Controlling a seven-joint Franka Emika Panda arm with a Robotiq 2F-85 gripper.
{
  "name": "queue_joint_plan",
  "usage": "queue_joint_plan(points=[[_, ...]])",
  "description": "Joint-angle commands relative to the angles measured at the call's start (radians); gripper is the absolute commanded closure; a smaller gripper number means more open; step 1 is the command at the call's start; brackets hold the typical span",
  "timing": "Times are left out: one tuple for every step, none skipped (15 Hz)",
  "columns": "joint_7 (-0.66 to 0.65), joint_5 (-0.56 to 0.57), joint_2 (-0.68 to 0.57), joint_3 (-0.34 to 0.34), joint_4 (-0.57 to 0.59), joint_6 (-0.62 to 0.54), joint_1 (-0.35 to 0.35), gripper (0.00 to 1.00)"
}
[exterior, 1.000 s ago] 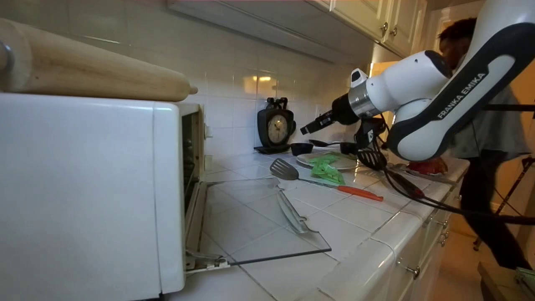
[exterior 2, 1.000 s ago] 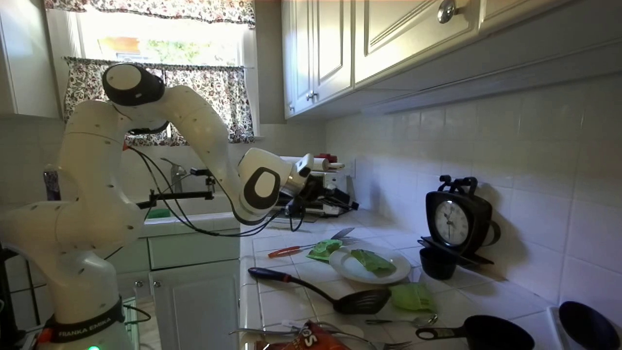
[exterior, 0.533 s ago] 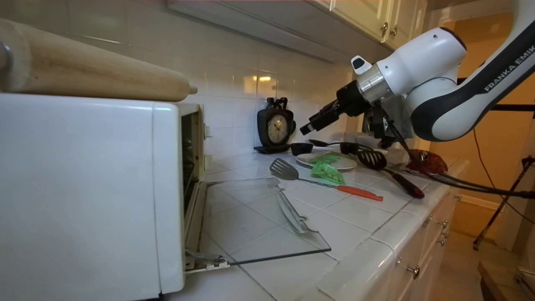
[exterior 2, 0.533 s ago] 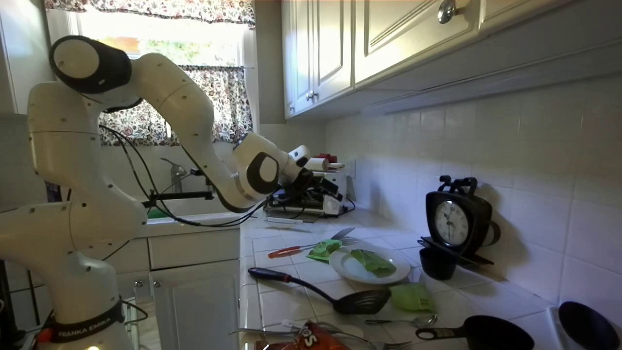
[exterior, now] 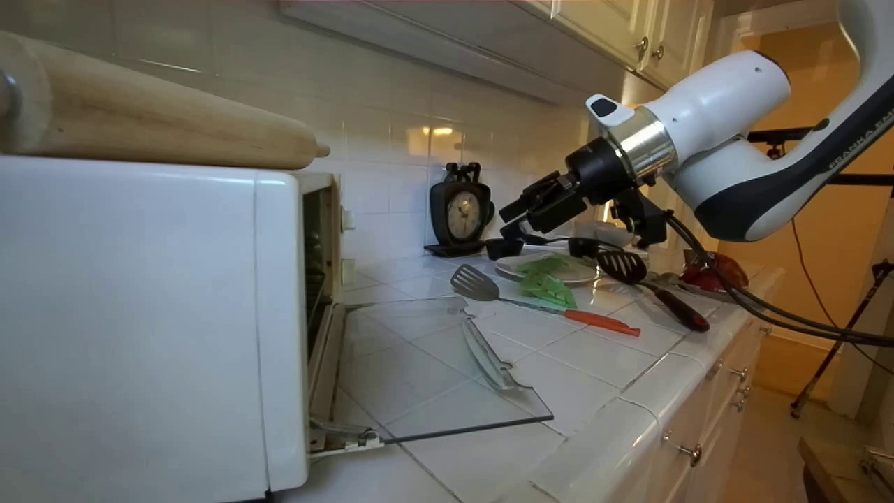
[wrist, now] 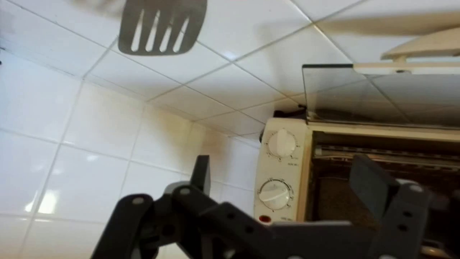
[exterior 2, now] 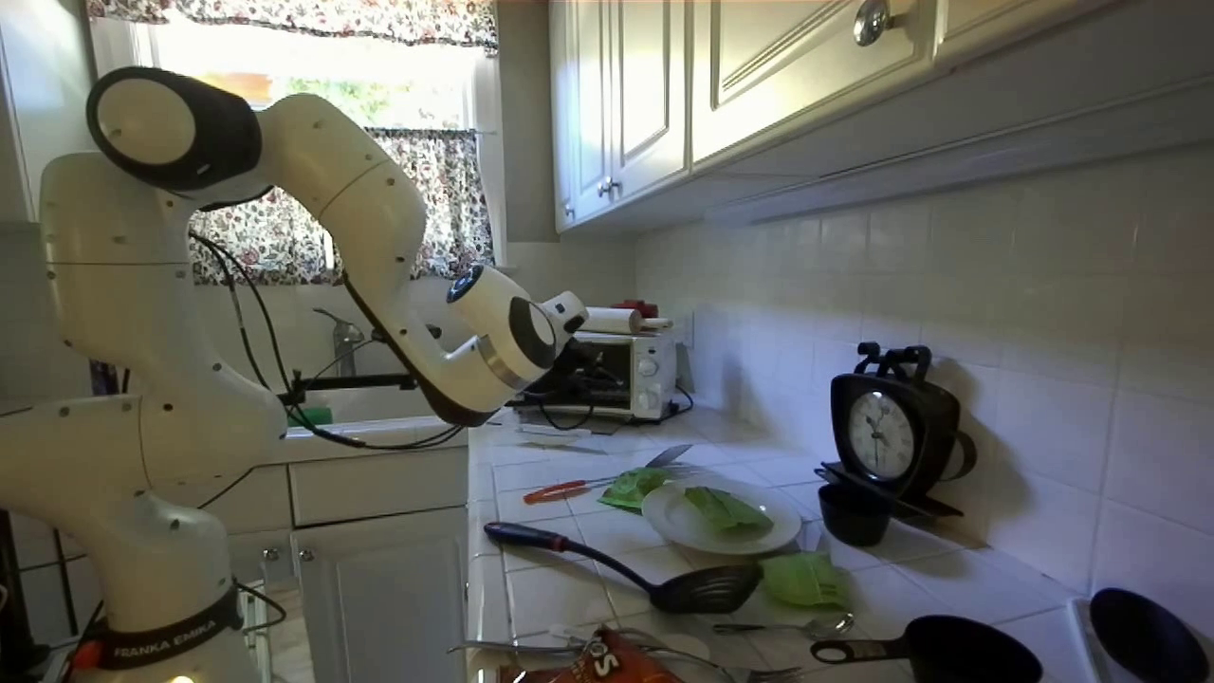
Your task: Remove the pack of snack from the oven and put it on the plate
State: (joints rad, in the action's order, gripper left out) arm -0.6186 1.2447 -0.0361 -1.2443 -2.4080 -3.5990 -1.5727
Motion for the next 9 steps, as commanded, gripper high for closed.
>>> queue_joint_plan(points=[[-0.22, 0.17, 0.147, 0.001, 0.062, -0.137, -0.029, 0.0], [-0.284, 0.22, 0.182, 0.017, 0.078, -0.175, -0.022, 0.0], [-0.34, 0.261, 0.219, 0.04, 0.091, -0.223, -0.011, 0.0], [-0.399, 0.301, 0.262, 0.066, 0.103, -0.278, 0.001, 0.0], [-0.456, 0.316, 0.326, 0.1, 0.117, -0.332, 0.015, 0.0], [-0.311, 0.25, 0.172, 0.046, 0.084, -0.247, -0.002, 0.0], [-0.352, 0.271, 0.212, 0.066, 0.094, -0.284, 0.004, 0.0], [-0.379, 0.275, 0.248, 0.079, 0.102, -0.304, 0.007, 0.0], [-0.392, 0.276, 0.271, 0.082, 0.104, -0.311, 0.008, 0.0]])
